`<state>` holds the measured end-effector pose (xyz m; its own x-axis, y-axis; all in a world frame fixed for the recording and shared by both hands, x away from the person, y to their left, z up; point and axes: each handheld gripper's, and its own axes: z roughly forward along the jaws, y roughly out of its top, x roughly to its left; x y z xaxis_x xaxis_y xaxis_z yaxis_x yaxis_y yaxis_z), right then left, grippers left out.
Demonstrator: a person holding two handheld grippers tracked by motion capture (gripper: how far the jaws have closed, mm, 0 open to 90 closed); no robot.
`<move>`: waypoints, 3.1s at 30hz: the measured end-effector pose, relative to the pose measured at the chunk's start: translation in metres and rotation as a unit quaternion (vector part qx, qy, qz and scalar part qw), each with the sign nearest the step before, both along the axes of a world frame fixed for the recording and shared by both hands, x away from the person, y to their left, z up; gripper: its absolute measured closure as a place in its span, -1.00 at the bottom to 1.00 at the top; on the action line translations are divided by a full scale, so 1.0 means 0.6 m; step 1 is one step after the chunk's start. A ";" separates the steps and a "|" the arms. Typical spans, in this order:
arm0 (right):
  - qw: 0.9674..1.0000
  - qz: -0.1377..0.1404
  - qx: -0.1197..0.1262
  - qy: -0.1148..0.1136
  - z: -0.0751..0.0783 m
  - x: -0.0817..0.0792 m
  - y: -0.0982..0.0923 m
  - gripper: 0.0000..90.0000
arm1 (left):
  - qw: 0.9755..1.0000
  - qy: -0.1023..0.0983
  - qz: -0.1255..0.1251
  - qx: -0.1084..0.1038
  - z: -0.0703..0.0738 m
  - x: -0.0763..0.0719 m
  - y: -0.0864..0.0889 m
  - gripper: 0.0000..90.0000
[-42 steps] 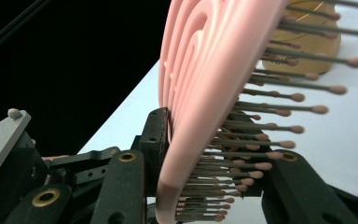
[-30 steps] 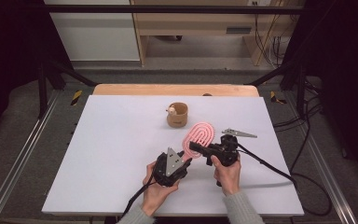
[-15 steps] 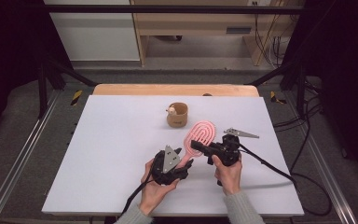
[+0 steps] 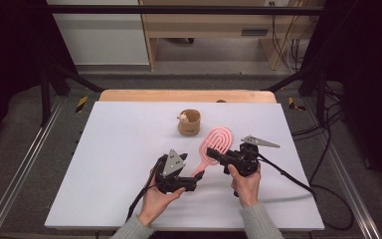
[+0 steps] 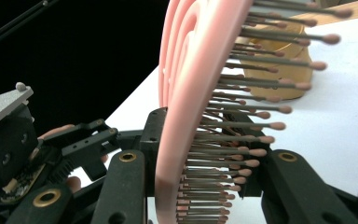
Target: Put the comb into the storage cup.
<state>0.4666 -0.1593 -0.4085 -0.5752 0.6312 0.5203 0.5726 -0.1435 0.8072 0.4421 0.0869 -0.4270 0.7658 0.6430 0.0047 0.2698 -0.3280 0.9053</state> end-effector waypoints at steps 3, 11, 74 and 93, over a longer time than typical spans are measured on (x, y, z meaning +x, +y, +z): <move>1.000 -0.001 -0.001 -0.001 0.001 0.000 -0.001 0.40 | 1.000 0.005 -0.005 -0.005 0.006 0.005 0.009 -0.64; 1.000 -0.006 -0.003 -0.010 0.006 -0.001 -0.006 0.40 | 1.000 0.019 -0.015 -0.017 0.021 0.016 0.033 -0.76; 0.996 -0.037 -0.054 -0.062 0.080 0.027 -0.018 0.39 | 0.994 0.031 0.098 -0.031 -0.026 0.007 0.293 -0.95; 0.994 -0.042 -0.069 -0.079 0.108 0.041 -0.007 0.39 | 0.991 0.028 0.131 -0.023 -0.049 0.001 0.350 -0.95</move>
